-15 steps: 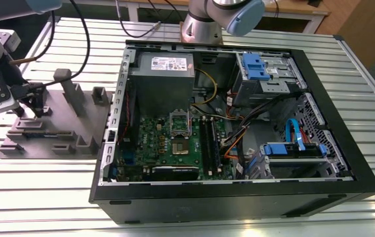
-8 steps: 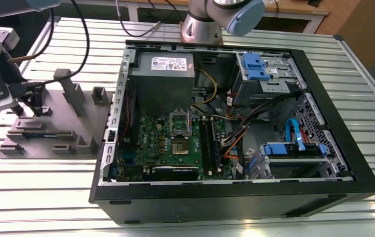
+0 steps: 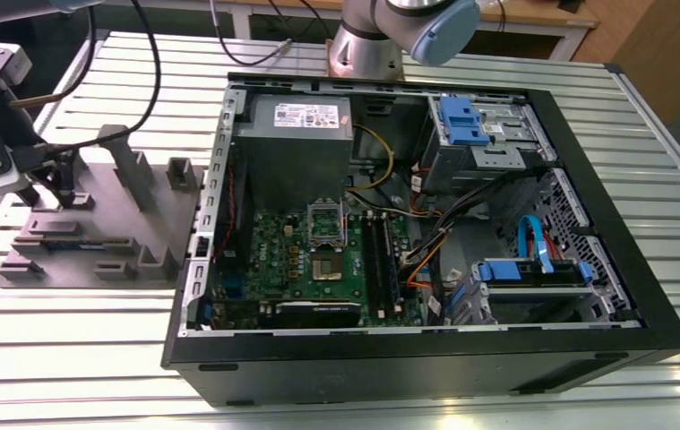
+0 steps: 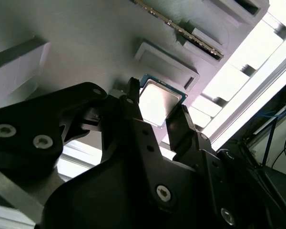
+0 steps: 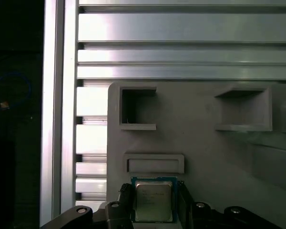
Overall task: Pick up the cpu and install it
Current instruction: 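Pick up the cpu and move it towards the insertion slot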
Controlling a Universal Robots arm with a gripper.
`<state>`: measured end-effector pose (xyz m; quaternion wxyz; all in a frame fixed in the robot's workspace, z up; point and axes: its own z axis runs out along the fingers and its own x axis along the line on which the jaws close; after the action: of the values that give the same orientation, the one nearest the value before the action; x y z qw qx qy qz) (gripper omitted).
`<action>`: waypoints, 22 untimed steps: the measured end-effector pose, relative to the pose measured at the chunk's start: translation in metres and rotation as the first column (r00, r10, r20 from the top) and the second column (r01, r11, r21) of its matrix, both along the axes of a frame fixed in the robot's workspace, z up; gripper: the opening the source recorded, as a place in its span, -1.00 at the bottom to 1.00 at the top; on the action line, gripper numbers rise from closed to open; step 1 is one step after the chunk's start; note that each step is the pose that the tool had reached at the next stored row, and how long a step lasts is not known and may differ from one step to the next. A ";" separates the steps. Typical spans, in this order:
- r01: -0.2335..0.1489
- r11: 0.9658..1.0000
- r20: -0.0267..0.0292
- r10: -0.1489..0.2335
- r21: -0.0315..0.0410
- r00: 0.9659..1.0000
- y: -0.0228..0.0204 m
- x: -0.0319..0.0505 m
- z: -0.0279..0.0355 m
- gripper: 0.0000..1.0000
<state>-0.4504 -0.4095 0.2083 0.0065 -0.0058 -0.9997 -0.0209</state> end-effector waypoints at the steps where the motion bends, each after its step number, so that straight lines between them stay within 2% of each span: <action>1: 0.000 1.000 0.000 0.000 0.000 1.000 0.0000 0.0000 0.0012 -0.06; 5: 0.000 1.000 0.000 0.000 0.000 1.000 0.0000 0.0001 0.0046 -0.06; 22: 0.000 1.000 0.000 0.000 0.000 1.000 0.0000 0.0000 0.0080 -0.06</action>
<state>-0.4504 -0.4095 0.2163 0.0065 -0.0058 -0.9997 -0.0209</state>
